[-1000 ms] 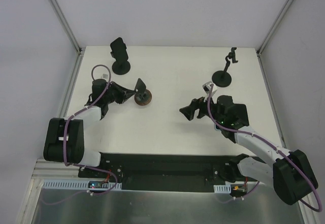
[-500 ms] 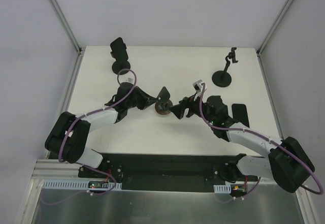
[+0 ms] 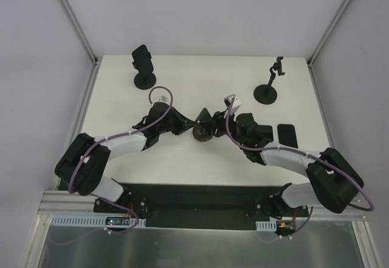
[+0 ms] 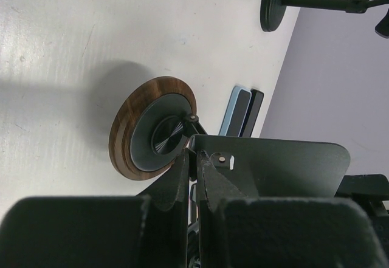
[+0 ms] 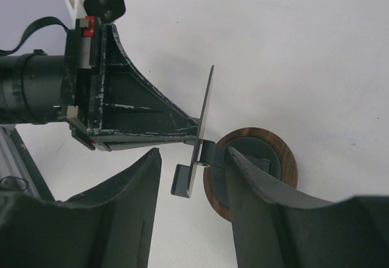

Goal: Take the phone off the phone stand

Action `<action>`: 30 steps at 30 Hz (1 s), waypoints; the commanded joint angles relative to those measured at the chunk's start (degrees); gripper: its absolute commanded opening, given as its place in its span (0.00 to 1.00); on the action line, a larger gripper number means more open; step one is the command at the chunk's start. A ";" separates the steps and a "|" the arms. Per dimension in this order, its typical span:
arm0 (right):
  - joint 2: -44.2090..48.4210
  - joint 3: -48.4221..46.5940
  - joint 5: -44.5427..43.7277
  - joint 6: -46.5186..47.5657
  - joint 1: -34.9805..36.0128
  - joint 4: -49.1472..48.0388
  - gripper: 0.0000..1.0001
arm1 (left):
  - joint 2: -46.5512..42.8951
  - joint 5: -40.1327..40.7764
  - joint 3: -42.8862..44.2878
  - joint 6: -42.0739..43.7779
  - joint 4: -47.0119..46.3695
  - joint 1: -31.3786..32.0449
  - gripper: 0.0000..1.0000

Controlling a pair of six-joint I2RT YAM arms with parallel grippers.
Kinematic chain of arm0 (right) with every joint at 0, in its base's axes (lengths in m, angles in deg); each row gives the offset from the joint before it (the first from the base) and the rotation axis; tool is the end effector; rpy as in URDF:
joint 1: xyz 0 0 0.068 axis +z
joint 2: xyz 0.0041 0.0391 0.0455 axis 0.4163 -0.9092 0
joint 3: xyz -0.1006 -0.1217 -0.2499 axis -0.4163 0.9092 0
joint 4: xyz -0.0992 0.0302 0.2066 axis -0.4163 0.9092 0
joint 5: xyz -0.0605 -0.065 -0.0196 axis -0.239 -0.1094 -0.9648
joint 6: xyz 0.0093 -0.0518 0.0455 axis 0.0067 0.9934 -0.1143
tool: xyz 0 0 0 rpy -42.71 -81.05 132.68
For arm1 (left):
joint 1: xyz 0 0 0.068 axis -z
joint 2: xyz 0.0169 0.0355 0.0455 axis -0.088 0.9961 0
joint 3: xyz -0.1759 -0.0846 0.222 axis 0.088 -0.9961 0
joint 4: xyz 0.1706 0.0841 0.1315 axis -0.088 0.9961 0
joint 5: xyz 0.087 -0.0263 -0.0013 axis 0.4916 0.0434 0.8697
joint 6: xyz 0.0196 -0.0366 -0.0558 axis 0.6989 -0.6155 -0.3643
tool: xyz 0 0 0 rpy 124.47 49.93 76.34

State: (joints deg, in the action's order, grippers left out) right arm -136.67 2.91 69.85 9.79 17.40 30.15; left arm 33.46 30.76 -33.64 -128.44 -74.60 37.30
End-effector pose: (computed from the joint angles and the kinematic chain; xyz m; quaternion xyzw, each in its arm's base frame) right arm 0.2006 0.1880 0.2746 -0.2343 0.6987 0.3289 0.5905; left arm 0.2476 -0.1698 0.2386 -0.2323 0.7937 -0.4923 0.2715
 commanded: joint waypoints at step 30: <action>-9.55 -13.81 2.87 -0.90 -27.74 -0.46 0.01 | -33.26 0.14 7.57 42.05 29.42 -29.16 0.99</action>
State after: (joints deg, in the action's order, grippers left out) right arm -141.66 -5.62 67.03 10.12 -5.33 33.78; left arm 8.67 29.19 -29.81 -103.13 -55.32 12.12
